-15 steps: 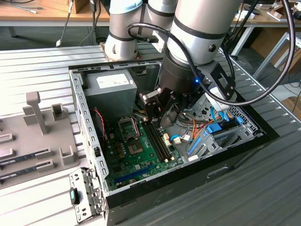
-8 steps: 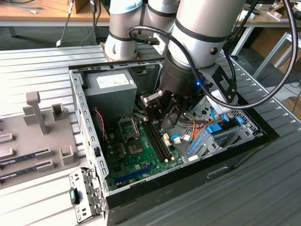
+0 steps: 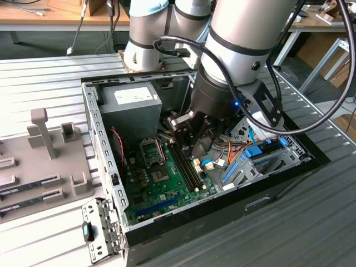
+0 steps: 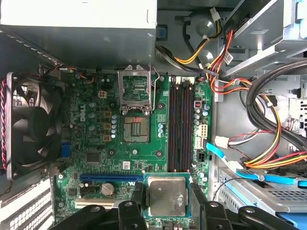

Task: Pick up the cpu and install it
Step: 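Pick up the cpu and move it towards the insertion slot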

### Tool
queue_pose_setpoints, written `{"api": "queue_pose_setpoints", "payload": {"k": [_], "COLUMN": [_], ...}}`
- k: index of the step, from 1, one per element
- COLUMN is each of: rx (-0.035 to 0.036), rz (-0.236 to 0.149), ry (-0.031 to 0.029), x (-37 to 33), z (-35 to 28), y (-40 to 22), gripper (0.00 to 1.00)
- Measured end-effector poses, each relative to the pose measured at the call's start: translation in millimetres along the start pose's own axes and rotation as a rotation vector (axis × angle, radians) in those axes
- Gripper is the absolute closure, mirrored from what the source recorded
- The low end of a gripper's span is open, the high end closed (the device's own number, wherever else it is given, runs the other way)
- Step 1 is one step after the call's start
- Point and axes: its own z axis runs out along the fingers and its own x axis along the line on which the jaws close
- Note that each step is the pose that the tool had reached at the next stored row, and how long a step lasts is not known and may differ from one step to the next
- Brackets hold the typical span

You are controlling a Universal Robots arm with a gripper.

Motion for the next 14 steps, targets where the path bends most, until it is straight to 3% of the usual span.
{"api": "queue_pose_setpoints", "payload": {"k": [14], "rx": [0.0000], "rz": [0.000], "ry": [0.0000], "x": [0.2], "z": [2.9], "y": [-8.9], "gripper": [0.53]}}
